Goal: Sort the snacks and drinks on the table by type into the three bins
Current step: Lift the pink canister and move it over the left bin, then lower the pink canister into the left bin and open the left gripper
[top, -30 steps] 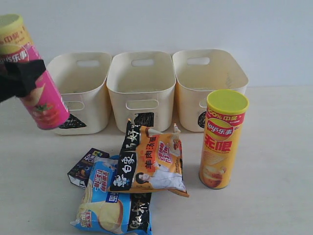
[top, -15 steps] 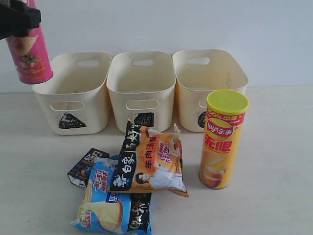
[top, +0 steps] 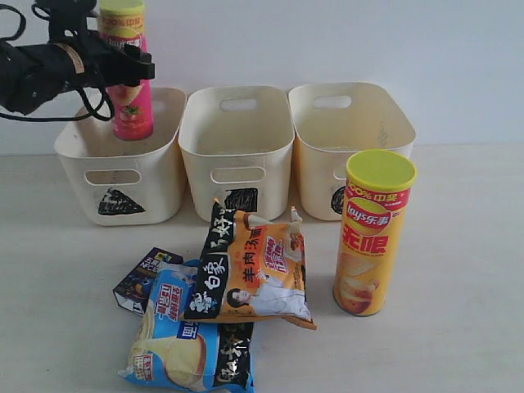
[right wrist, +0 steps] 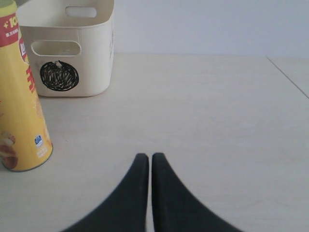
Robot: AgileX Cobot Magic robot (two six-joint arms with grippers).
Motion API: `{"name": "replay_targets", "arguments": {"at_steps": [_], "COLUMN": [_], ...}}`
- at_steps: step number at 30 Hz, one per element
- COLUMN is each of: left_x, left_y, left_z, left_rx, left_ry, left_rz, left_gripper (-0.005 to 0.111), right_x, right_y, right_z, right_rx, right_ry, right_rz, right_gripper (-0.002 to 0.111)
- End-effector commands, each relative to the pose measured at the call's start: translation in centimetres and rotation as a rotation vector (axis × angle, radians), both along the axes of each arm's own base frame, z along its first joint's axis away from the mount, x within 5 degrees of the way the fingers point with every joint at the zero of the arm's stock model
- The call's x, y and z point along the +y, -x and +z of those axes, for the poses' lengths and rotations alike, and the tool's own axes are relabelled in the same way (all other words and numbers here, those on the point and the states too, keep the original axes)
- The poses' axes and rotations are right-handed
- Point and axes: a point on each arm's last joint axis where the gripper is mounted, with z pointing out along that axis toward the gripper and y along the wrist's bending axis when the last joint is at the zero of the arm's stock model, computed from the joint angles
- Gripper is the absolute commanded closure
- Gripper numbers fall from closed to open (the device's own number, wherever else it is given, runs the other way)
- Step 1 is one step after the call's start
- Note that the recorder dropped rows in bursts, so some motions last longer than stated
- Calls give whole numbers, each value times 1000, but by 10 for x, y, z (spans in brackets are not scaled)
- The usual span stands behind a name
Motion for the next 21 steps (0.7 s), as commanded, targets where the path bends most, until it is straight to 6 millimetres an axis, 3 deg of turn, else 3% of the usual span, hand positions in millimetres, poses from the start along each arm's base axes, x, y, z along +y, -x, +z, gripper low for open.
{"name": "replay_targets", "arguments": {"at_steps": [1,7,12,15,21], "left_x": [-4,-1,3,3,2], "left_y": [-13,-24,-26,-27,-29], "left_z": [-18,-43,-51,-57,-61], "left_rx": [-2,34,49,55,17], "left_ry": [-2,0,-2,-1,21], "left_rz": [-16,-5,4,0,-28], "left_gripper": [102,102,99,78,20], "right_x": [0,0,0,0,0], "right_y": [0,0,0,0,0], "right_z": [-1,-1,-1,-1,-1], "right_rx": [-8,-8,-8,-8,-8], "right_ry": [-1,-1,-1,-1,-1], "right_rz": [-2,-2,-2,-2,-2], "right_gripper": [108,108,108,108,108]}}
